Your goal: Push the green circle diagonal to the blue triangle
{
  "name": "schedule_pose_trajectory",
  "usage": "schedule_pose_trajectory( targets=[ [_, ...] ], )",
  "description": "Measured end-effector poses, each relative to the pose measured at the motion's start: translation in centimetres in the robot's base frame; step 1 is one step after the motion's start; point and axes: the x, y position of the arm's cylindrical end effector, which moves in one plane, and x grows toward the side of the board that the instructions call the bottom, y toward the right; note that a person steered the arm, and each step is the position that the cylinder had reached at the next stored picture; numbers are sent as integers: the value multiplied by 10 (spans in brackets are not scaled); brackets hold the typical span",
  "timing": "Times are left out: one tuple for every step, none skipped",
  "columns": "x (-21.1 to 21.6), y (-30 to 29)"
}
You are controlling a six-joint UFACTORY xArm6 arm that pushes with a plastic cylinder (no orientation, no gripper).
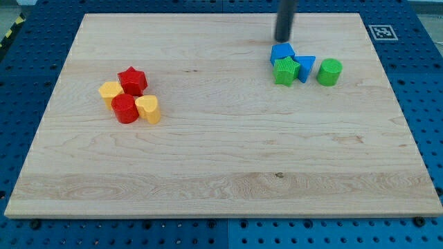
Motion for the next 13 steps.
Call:
schedule_pose_trajectory(
  targets=[
    [1,1],
    [17,25],
    [45,41],
    [79,37],
    [97,37],
    [108,58],
    [112,72],
    [119,72],
    [129,76],
    [136,85],
    [143,94],
    [158,97],
    [179,97]
  ],
)
